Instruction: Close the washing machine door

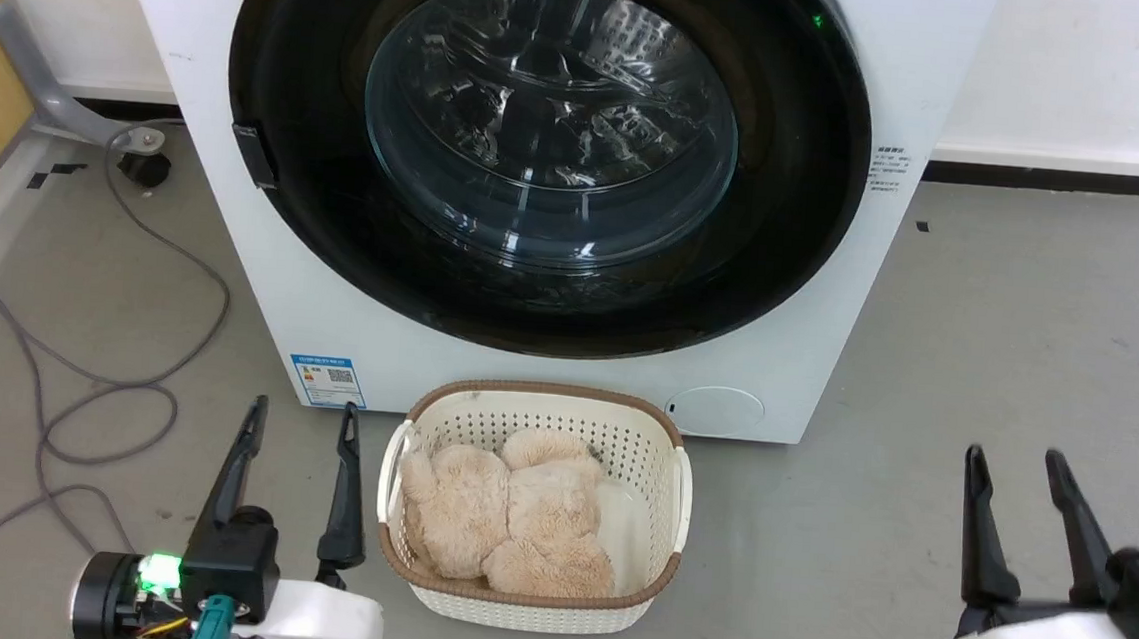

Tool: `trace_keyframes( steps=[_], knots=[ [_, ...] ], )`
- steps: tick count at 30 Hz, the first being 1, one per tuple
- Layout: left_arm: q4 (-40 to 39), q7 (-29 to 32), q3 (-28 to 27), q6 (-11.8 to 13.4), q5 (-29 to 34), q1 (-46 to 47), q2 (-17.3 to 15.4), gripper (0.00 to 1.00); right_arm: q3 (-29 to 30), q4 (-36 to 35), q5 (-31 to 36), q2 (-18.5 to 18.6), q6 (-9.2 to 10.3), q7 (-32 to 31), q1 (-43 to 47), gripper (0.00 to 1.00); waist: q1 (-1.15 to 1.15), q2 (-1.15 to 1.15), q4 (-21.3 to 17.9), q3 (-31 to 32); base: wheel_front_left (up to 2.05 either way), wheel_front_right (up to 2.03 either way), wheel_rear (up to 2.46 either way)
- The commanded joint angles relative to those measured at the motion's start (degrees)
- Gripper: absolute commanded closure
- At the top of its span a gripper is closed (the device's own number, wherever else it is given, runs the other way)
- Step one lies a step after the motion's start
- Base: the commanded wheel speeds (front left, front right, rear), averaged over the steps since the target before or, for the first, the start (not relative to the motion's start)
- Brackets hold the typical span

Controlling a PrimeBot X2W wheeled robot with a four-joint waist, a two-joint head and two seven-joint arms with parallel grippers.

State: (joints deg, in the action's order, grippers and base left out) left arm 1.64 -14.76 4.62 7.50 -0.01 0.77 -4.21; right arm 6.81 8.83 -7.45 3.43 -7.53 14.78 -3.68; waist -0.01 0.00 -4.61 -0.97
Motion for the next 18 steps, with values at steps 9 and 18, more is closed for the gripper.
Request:
trace_keyframes(
  steps=[9,18],
  knots=[
    [0.48,0.06,0.56,-0.61,-0.75,-0.64,0.01,1.00,-0.21,-2.47,-1.16,-0.24,-0.01,-0.02,3.06,1.00,0.01,0.00,0.48,0.71,0.00,0.00,0.00],
    [0.34,1.02,0.19,-1.04,-0.66,-0.64,0.10,1.00,-0.56,-2.82,-0.63,-0.26,-0.01,-0.98,3.09,1.00,0.01,0.00,0.74,0.74,0.00,0.00,0.00]
  ],
)
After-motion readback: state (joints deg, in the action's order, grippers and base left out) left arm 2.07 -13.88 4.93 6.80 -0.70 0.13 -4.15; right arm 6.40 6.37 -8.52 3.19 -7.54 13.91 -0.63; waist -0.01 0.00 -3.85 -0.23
